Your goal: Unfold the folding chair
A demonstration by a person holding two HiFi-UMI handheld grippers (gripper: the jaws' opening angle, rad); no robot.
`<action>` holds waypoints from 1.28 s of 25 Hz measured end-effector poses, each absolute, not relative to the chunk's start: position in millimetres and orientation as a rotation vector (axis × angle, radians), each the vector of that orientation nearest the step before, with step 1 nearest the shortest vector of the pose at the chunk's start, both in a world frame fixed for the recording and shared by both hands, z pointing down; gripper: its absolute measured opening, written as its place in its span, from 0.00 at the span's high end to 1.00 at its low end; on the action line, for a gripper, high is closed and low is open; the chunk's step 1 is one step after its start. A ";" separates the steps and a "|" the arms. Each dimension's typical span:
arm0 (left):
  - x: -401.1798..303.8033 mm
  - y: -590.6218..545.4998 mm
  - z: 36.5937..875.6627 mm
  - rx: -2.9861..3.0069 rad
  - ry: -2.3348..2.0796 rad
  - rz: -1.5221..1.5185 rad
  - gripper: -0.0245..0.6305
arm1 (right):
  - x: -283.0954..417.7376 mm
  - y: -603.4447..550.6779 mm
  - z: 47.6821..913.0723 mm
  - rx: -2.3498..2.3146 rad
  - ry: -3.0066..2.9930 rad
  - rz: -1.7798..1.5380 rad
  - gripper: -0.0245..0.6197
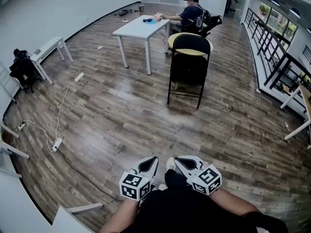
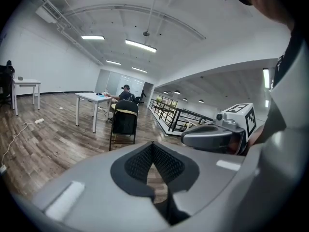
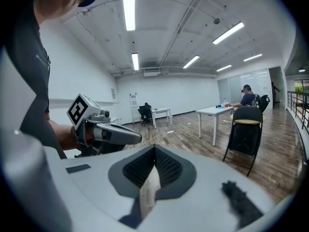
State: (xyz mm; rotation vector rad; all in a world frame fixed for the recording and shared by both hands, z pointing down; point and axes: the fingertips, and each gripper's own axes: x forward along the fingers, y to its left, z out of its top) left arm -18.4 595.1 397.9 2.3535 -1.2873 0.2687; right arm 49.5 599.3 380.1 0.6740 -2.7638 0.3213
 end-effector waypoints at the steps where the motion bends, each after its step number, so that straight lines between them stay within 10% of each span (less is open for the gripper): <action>1: -21.2 596.1 398.2 2.347 -1.298 0.271 0.95 | 46.7 598.2 379.4 0.663 -2.769 0.319 0.97; 32: -80.0 537.9 422.3 2.204 -1.428 0.264 0.95 | -8.9 521.1 411.7 0.553 -2.798 0.512 0.97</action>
